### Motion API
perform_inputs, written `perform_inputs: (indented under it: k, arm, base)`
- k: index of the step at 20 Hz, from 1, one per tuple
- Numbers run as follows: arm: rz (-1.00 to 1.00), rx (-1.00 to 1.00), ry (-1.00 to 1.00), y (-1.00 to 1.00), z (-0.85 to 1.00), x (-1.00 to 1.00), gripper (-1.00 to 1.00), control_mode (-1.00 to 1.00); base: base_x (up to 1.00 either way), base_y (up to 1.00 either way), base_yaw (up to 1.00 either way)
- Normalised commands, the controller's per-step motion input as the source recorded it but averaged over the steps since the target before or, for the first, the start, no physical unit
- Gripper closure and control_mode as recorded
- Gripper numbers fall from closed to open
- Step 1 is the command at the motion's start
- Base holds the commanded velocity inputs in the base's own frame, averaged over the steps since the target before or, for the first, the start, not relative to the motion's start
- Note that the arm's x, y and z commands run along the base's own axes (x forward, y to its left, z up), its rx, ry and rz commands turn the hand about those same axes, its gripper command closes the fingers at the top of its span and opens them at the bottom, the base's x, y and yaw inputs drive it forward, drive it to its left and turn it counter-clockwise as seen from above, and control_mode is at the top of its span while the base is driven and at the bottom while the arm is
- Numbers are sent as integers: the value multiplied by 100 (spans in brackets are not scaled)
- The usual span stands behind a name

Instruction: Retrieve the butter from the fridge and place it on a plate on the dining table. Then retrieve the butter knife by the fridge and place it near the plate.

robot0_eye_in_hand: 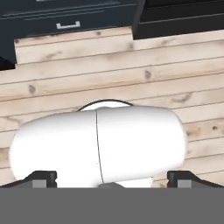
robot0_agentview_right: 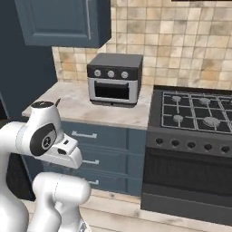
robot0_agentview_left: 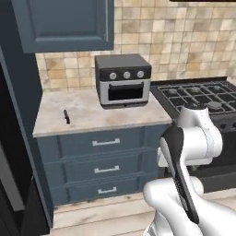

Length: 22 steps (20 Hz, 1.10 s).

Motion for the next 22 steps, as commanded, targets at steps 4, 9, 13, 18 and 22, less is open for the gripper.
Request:
perform_inputs:
  k: [4, 9, 13, 18, 22]
  arm:
    - [0, 0, 0, 0, 0, 0, -100, 100]
    - [0, 0, 0, 0, 0, 0, -100, 100]
    - [0, 0, 0, 0, 0, 0, -100, 100]
    - [0, 0, 0, 0, 0, 0, -100, 100]
    - [0, 0, 0, 0, 0, 0, -100, 100]
  base:
    - [3, -15, 59]
    - [23, -7, 49]
    - [34, 0, 4]
    - [66, 0, 2]
    - [93, 33, 0]
